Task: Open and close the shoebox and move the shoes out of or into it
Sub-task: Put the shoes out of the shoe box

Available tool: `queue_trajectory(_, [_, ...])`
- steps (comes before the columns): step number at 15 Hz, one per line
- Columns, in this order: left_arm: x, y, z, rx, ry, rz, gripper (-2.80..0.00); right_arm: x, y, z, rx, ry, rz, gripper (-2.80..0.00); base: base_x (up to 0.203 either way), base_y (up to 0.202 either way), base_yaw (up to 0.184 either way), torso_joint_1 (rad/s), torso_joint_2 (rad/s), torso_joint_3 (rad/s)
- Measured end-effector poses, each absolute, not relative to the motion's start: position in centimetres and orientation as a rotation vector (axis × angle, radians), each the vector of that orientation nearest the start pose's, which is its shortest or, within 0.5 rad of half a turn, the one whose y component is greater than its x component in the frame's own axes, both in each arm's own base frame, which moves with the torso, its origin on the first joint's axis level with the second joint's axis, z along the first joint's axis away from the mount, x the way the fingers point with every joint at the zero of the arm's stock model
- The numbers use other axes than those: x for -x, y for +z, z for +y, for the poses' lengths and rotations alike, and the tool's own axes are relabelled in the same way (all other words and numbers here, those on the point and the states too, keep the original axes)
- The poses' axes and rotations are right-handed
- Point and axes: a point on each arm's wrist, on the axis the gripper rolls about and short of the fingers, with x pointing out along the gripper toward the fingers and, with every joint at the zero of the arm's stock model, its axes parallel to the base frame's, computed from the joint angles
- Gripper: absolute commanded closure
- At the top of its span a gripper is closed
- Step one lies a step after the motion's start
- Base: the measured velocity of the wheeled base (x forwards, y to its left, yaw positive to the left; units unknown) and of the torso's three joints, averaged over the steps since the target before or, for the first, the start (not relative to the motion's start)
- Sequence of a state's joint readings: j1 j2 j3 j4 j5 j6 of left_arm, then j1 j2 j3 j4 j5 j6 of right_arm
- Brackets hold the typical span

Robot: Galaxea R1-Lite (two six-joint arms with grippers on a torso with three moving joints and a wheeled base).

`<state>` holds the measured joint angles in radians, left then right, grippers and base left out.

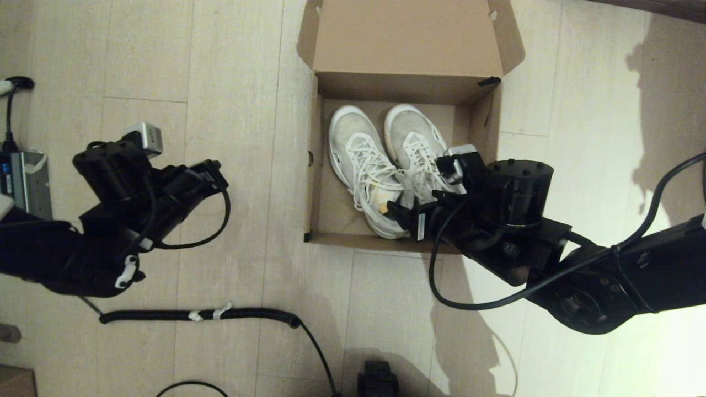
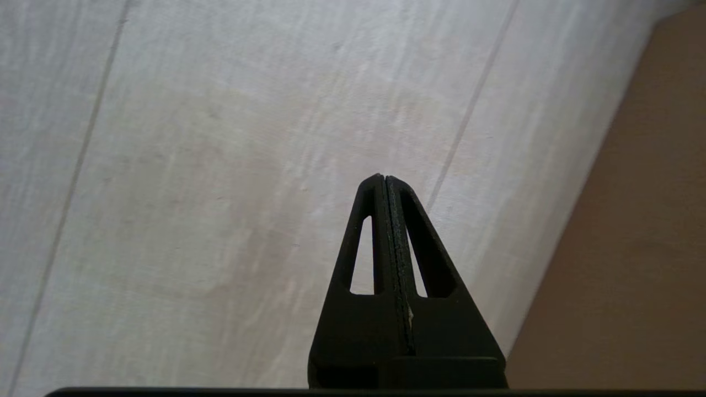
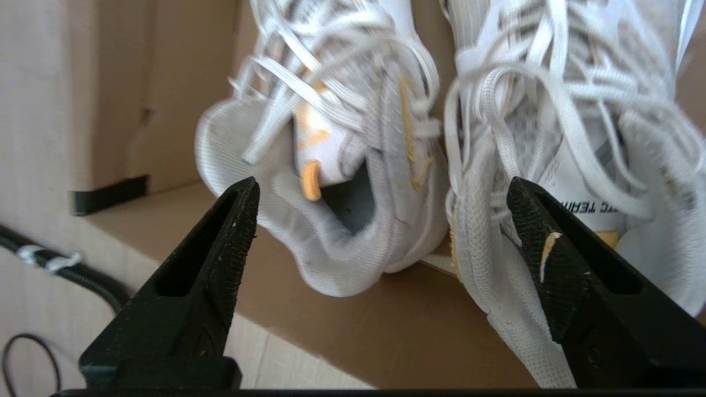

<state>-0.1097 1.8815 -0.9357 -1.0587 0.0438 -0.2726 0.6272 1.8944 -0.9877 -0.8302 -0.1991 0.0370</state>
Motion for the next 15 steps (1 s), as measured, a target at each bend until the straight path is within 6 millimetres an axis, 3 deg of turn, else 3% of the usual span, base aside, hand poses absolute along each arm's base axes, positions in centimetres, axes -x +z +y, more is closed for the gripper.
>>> queue_trajectory(9, [-35.3, 19.6, -3.2, 0.285, -0.067, -0.093, 0.0, -30.8, 17.7, 20.9, 0.003, 0.391, 0.093, -2.8, 0.0, 0.0, 0.0, 0.0, 0.0, 0.0])
queue_trajectory(10, [-35.3, 19.7, -3.2, 0.284, -0.074, -0.094, 0.0, -31.0, 17.5, 20.9, 0.004, 0.387, 0.097, 0.0, 0.0, 0.0, 0.0, 0.0, 0.0, 0.0])
queue_trajectory(15, [-34.9, 20.5, -3.1, 0.285, -0.088, -0.114, 0.0, -32.1, 17.6, 21.6, -0.006, 0.378, 0.079, 0.0, 0.0, 0.0, 0.0, 0.0, 0.0, 0.0])
